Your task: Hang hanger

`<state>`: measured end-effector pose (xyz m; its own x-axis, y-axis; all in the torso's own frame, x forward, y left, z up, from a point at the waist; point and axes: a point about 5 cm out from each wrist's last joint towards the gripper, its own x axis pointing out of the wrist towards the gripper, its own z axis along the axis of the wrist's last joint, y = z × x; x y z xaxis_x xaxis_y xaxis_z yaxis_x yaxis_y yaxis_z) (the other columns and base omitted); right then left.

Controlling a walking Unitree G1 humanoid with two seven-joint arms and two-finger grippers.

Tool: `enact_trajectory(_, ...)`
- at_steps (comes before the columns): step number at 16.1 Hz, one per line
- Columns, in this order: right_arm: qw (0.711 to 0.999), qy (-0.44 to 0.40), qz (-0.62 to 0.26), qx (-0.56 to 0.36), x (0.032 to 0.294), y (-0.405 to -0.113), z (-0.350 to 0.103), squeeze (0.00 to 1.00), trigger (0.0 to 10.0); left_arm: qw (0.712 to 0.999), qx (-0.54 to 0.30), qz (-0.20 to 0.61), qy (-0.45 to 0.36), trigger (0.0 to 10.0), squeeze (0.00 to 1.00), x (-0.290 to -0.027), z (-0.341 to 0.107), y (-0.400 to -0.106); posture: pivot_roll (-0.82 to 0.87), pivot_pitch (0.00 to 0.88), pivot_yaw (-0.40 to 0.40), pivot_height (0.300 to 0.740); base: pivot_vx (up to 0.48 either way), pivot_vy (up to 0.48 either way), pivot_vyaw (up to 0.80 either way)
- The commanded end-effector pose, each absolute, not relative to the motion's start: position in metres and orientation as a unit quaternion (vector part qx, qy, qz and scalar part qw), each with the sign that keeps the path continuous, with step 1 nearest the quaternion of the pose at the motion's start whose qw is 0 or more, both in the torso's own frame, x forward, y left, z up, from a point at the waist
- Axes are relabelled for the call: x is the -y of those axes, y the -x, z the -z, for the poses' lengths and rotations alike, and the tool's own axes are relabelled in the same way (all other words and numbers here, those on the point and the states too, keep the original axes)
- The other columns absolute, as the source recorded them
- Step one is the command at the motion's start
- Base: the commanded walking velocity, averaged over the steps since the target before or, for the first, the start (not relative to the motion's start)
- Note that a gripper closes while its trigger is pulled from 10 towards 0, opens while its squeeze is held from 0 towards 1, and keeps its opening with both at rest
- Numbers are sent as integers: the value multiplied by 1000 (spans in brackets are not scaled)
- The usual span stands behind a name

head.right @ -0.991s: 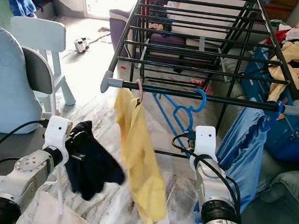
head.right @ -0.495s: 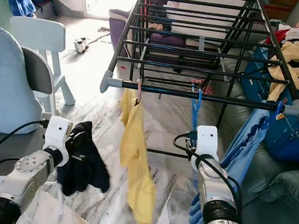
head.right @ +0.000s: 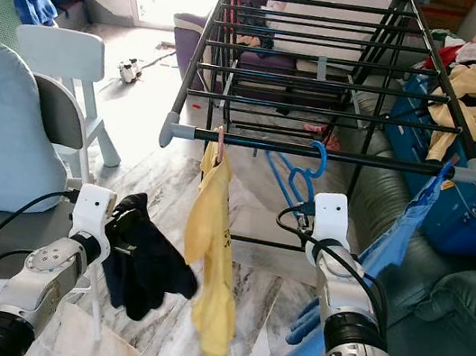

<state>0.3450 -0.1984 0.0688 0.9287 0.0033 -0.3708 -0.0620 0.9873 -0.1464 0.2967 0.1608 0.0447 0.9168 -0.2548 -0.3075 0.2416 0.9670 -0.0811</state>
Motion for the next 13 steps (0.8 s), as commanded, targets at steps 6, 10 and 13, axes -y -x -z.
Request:
enact_trajectory(6,980,73,-27,-184,195,-348,-72,0,0,981,-150,125,20,10000,0,-162,-51,-303,-120,0,53,740,0,0,0)
enact_trajectory(10,981,73,-24,-176,194,-348,-74,0,0,981,-150,125,19,10000,0,-162,-51,-304,-120,0,53,740,0,0,0)
enact_trajectory(13,984,71,-19,-165,192,-348,-75,0,0,981,-149,124,19,10000,0,-162,-51,-304,-120,0,53,740,0,0,0)
